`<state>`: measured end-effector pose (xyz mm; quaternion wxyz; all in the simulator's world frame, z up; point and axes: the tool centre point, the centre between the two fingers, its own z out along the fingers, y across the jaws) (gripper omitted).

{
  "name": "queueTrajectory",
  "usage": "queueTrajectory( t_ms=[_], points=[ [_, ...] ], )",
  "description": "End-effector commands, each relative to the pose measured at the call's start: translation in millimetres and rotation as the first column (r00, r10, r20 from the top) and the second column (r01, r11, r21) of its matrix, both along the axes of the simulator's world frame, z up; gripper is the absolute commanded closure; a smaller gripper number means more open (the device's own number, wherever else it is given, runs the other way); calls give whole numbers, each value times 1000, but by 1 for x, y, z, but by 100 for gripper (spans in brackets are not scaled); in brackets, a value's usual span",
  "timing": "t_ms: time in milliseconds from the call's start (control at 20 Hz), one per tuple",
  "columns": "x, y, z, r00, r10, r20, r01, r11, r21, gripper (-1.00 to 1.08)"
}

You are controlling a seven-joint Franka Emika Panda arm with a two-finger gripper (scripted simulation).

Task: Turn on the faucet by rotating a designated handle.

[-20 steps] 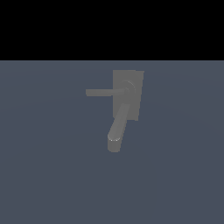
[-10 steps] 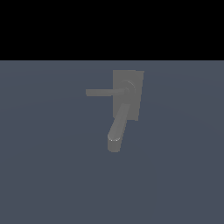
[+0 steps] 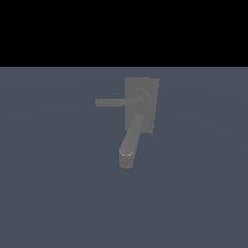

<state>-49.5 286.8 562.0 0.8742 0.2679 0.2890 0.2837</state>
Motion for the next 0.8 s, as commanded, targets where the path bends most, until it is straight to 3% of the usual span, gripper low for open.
queueTrajectory(
  t_ms=[0, 200, 400, 550, 750],
  points=[
    [21, 3, -38, 998, -8, -68, 1, 996, -92, 108],
    [51, -3, -102, 982, -41, -185, -2, 974, -227, 108],
    [78, -21, -172, 947, -99, -305, -14, 938, -346, 108],
    [93, -42, -225, 906, -155, -394, -28, 906, -423, 108],
    [106, -78, -297, 830, -244, -502, -55, 859, -509, 108]
  ],
)
